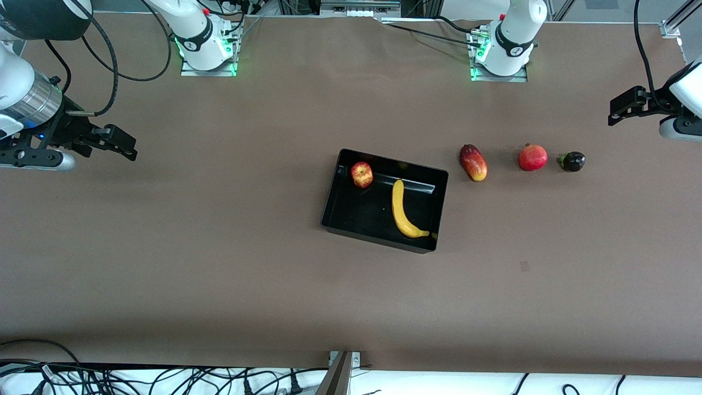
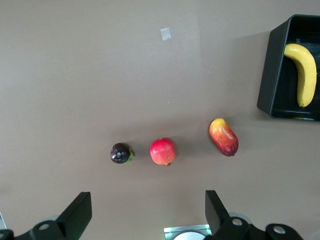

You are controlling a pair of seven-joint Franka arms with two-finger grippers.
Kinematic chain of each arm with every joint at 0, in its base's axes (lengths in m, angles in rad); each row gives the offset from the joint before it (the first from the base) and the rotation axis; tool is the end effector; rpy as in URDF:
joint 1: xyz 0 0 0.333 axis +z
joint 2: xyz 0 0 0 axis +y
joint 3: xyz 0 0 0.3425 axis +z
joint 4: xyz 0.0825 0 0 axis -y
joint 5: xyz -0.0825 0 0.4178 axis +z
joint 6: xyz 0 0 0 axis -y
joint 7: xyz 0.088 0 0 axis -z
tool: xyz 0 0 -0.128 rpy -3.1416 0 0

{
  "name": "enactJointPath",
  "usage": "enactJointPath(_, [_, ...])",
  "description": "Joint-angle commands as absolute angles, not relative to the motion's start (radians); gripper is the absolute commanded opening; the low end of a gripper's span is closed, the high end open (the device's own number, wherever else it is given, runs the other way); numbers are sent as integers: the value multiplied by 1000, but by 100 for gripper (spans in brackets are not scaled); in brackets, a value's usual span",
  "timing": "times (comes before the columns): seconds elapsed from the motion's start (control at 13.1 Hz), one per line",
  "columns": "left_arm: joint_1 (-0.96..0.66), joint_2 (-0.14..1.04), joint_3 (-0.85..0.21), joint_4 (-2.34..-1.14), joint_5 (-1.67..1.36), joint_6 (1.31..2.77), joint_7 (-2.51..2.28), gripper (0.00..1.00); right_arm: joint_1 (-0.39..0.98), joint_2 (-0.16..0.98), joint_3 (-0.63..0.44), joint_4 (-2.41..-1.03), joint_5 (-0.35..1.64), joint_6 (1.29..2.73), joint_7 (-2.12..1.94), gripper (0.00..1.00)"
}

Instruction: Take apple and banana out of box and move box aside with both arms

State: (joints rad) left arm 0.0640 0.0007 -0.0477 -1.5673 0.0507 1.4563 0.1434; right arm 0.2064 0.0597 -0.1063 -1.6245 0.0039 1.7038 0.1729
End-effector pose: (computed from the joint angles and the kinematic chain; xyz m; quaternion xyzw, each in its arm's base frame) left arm 0.5733 0.0163 0.6223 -0.9962 0.0619 0.0576 0.0208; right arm 0.6143 0.0638 0.5786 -0.9993 0.0365 -0.0100 0.0001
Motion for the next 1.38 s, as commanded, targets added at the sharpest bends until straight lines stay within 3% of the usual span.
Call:
enactJointPath(0.0, [66,-25,-43,-1598,29,1477,153,100,201,63,-103,-1611,15,1701,176,100])
enactJointPath(0.84, [64,-8,-52,-1606,25,1515,39,100,201,61,-101,-1611,15,1701,176,100])
enactJointPath(1.07, [64,64,-181,-1609,26,1613,-416,100,201,60,-101,-1611,17,1701,176,100])
enactJointPath(1.3, [63,210,-358,-1595,89,1699,-873,100,201,61,-103,-1611,17,1700,176,100])
